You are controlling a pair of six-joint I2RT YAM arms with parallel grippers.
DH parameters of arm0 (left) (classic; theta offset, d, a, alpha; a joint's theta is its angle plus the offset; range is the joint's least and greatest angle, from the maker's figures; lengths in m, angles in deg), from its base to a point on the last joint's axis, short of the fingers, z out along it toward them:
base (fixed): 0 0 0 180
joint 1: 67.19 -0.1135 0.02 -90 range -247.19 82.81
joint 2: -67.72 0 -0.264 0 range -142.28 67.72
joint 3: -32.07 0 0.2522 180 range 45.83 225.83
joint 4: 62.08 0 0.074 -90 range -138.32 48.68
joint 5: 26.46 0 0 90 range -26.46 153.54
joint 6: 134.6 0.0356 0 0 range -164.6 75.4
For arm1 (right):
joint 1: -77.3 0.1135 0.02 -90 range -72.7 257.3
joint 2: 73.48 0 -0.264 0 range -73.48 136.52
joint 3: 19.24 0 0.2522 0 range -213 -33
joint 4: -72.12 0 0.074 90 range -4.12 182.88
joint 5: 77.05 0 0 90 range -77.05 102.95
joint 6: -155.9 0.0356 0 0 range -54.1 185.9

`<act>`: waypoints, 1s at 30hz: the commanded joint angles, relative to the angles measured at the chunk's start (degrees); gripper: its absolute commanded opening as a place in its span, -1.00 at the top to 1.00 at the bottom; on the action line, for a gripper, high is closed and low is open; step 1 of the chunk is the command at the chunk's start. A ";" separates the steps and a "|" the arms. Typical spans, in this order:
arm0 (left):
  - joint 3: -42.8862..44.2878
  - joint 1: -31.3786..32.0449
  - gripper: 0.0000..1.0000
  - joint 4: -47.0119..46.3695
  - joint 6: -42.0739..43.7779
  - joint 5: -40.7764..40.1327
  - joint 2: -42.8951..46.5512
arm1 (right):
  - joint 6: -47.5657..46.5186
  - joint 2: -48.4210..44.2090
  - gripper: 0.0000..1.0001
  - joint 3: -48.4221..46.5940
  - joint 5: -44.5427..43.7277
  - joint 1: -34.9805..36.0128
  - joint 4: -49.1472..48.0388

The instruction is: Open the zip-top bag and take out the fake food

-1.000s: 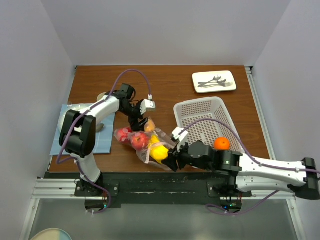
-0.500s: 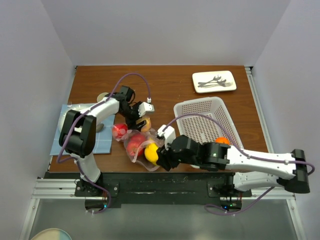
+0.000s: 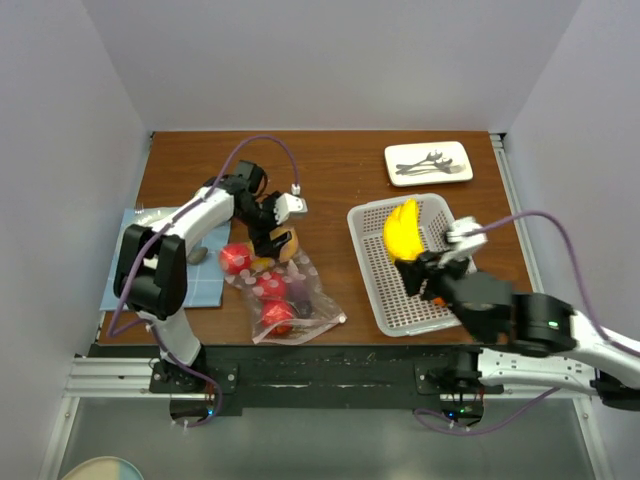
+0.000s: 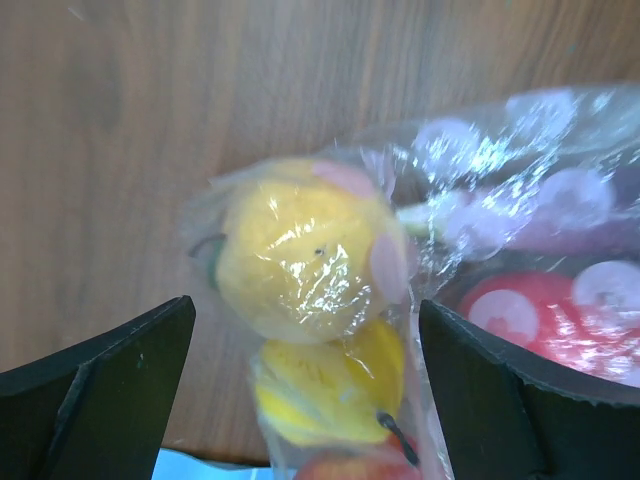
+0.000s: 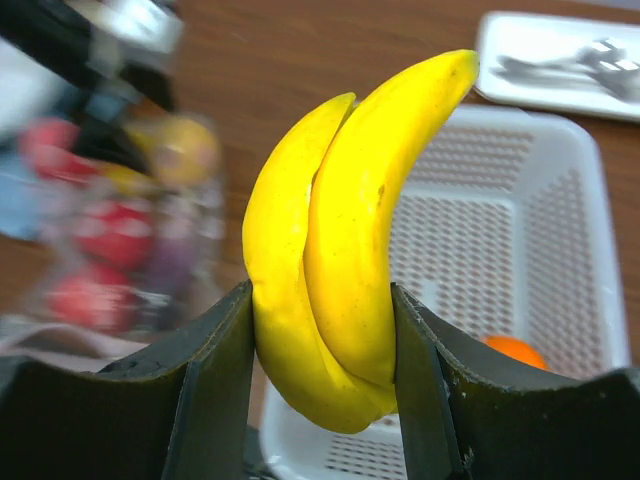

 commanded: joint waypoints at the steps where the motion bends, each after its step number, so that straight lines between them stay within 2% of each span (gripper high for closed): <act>1: 5.93 -0.49 -1.00 5.73 -3.70 6.79 7.50 | 10.96 10.95 1.00 0.76 -19.47 -0.20 12.67; 3: 6.99 -0.49 -1.00 6.88 -4.32 8.47 8.92 | 12.82 12.37 0.73 1.20 -20.36 -0.38 13.31; 4: 7.08 -0.49 -1.00 7.49 -4.76 8.64 10.40 | 12.74 12.64 0.38 2.16 -20.19 -0.46 12.35; 6: 6.65 -0.49 -1.00 8.02 -4.94 8.47 11.99 | 11.51 13.25 -0.03 3.39 -18.53 -0.64 10.68; 7: 6.12 -0.57 -1.00 8.20 -4.94 7.77 13.39 | 10.81 13.26 -0.35 4.27 -17.38 -0.64 8.58; 10: 0.43 -1.97 -1.00 6.01 -3.89 2.33 16.12 | 5.20 13.43 -0.54 4.98 -12.82 -0.55 4.00; 12: -1.35 -5.56 -1.00 5.39 -2.22 -1.19 16.66 | 3.17 13.43 -0.54 4.80 -9.92 -0.55 1.72; 16: -2.49 -11.20 -1.00 6.27 2.00 -1.73 14.73 | -2.10 12.82 -0.29 5.77 -3.77 -0.38 -2.77; 21: -5.22 -12.09 -0.99 2.94 2.62 -3.04 13.23 | -4.49 12.55 -0.16 6.82 1.17 -0.38 -6.37; 25: -4.52 -12.09 -0.97 3.89 2.62 0.63 10.86 | -4.32 12.82 -0.11 7.88 3.89 -0.38 -6.64; 30: -4.25 -12.09 -1.00 5.56 2.71 4.33 7.09 | -5.45 11.50 -0.10 9.02 14.33 0.15 -7.26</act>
